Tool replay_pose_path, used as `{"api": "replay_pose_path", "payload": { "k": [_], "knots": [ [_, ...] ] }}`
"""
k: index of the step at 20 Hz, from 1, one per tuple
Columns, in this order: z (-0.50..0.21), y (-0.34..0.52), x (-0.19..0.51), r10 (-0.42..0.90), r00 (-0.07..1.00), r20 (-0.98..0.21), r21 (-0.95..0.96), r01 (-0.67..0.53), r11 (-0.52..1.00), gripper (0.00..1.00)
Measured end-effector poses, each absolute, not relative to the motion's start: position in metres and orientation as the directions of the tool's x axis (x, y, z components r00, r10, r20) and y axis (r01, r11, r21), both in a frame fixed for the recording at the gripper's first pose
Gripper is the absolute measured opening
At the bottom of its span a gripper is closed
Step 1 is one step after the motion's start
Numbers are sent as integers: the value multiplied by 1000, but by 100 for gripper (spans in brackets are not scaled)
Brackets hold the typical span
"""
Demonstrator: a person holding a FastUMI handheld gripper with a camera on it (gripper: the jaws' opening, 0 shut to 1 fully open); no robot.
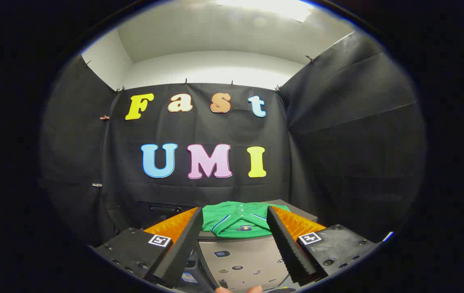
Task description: Put the clothes into the washing machine and then close the washing machine lid.
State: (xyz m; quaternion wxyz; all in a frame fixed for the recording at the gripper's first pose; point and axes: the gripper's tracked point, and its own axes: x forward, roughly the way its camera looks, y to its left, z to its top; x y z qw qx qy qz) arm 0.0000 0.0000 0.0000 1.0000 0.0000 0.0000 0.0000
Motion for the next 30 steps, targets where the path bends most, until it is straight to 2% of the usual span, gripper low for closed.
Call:
{"api": "replay_pose_path", "payload": {
  "k": [21, 30],
  "knots": [
    [-11, 10, -3, 11, 1000, -8, -10, -11, 1000, 98],
    [1, 21, 35, 37, 999, 0, -33, -37, 999, 97]
  ]
}}
